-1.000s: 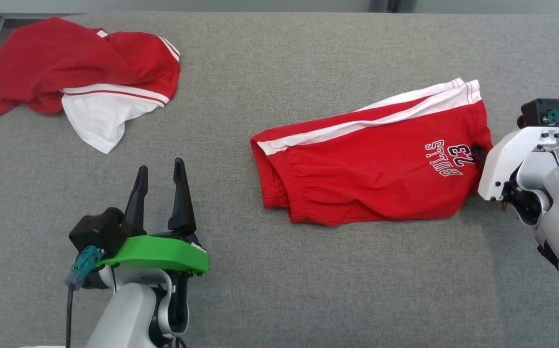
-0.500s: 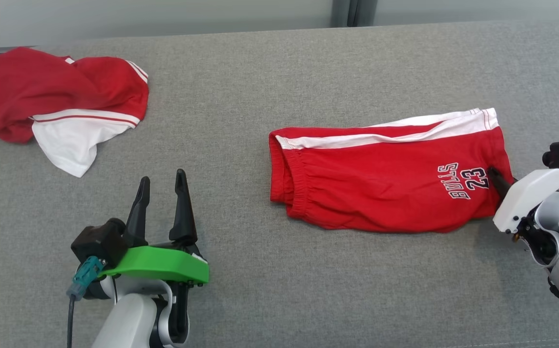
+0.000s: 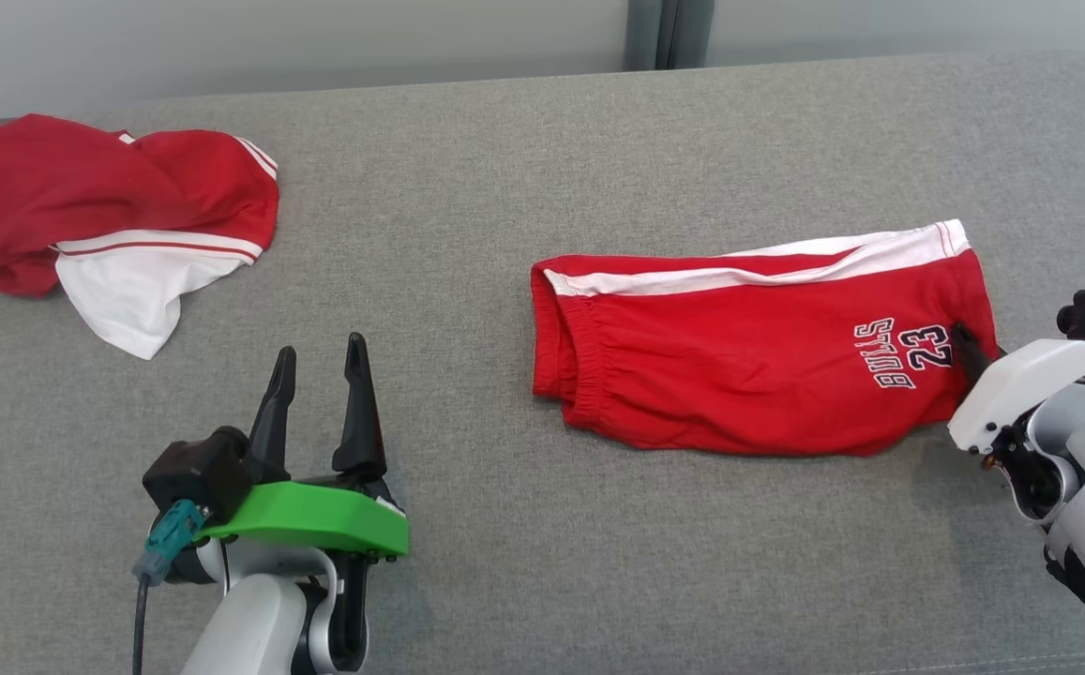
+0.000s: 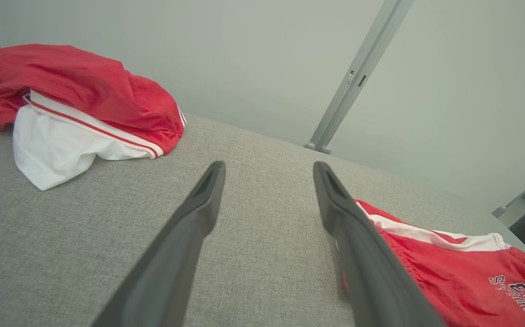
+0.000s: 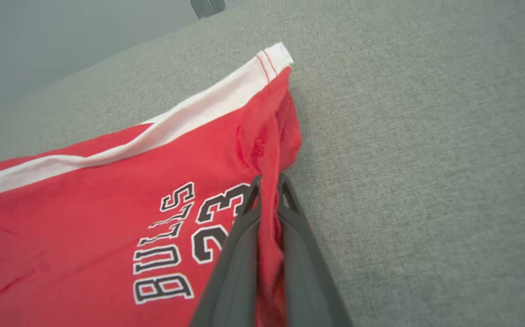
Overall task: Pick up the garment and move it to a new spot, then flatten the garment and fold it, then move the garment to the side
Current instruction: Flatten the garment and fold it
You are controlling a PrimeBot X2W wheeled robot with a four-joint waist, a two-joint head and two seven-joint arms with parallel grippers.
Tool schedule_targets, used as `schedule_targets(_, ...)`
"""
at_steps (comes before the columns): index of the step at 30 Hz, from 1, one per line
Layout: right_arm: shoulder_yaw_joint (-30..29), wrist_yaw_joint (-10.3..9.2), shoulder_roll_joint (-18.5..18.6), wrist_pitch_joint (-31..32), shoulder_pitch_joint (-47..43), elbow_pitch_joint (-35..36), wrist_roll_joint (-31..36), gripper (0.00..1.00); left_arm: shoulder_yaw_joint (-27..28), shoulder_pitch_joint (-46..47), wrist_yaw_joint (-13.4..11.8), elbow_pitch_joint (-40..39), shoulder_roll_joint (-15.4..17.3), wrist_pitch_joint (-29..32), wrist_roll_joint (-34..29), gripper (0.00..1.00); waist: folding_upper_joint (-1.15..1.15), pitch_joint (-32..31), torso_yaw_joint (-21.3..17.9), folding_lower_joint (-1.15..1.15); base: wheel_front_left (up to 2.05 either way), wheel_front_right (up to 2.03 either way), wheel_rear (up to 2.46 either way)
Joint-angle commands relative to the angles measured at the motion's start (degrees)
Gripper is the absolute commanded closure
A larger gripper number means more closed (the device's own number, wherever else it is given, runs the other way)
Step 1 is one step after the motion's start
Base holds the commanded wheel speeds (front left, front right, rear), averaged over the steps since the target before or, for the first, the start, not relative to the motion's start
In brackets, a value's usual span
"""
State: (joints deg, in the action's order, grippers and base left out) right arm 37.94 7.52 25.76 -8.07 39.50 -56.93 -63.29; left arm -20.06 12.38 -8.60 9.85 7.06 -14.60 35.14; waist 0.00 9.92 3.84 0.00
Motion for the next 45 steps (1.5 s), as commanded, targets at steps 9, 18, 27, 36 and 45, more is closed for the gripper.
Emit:
schedule_targets(9, 2.6, -0.03, -3.3, -0.9, 6.1, -2.3, 4.8, 1.0, 0.1, -1.3, -0.3, 0.3, 0.0, 0.1, 0.4, 0.0, 0.0, -2.0, 0.4, 0.0, 0.0, 0.0, 0.0)
schedule_targets(18, 6.7, -0.03, -12.3, -1.0, 10.2, -2.8, 11.8, 1.0, -0.5, -2.1, 0.2, 0.5, -0.4, -0.1, 1.0, 0.0, 0.0, -4.5, 2.4, 0.0, 0.0, 0.0, 0.0)
schedule_targets(27, 8.5, -0.03, -20.1, -0.1, 9.5, -3.3, 14.8, 1.0, -1.2, -2.1, 0.4, 0.6, -0.8, -0.2, 1.1, 0.0, 0.0, -4.8, 5.3, 0.0, 0.0, 0.0, 0.0)
schedule_targets(36, 10.7, -0.03, -22.6, 1.3, 8.4, -6.5, 16.8, 1.0, -1.7, -1.7, 0.7, 1.0, -1.4, -0.3, 1.3, 0.0, 0.0, -4.8, 7.5, 0.0, 0.0, 0.0, 0.0)
schedule_targets(45, 14.2, -0.03, -22.8, 2.8, 7.2, -6.1, 17.7, 1.0, -1.7, -1.8, 0.9, 1.4, -1.6, -0.5, 1.3, 0.0, 0.0, -4.5, 8.3, 0.0, 0.0, 0.0, 0.0)
